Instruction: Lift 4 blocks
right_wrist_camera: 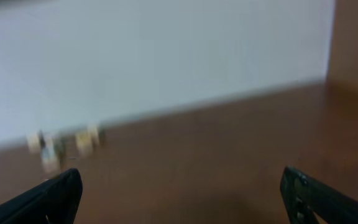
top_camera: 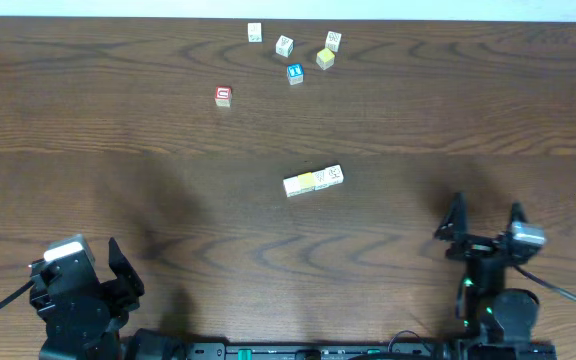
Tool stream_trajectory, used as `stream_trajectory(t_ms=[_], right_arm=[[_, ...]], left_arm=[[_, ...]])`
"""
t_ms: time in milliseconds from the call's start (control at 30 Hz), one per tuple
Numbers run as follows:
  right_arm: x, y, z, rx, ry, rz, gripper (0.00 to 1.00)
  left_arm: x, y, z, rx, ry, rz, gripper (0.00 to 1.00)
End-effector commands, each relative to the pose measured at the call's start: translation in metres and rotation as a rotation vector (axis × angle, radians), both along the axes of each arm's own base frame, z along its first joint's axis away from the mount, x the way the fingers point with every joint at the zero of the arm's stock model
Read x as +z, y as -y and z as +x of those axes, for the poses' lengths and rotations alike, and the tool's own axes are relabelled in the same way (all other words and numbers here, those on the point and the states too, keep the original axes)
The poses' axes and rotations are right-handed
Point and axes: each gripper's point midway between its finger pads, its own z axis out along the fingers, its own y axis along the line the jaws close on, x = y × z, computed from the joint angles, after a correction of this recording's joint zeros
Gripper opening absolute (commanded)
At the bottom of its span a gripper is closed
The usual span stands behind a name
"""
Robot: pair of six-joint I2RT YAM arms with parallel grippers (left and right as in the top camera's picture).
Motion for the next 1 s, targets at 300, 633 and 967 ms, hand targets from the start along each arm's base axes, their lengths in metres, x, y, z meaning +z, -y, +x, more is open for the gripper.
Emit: stream_trajectory(t_ms=[300,633,967], right_arm=[[-0.0142,-0.0104,-0.0002,0.059,-0.066,-0.139,0.99],[-0.0135,-0.0103,-0.0001,0.059,-0.064,-0.139,0.99],[-0.0135,-0.0103,-0.0001,0.059,-0.064,-0.139,0.99]], left_arm=[[0.0031,-0.0003,-0.0012,0.001,0.008,-0.004,0.75],[0.0031,-0.0003,-0.0012,0.001,0.008,-0.004,0.75],[0.0031,-0.0003,-0.0012,0.001,0.008,-0.004,0.75]])
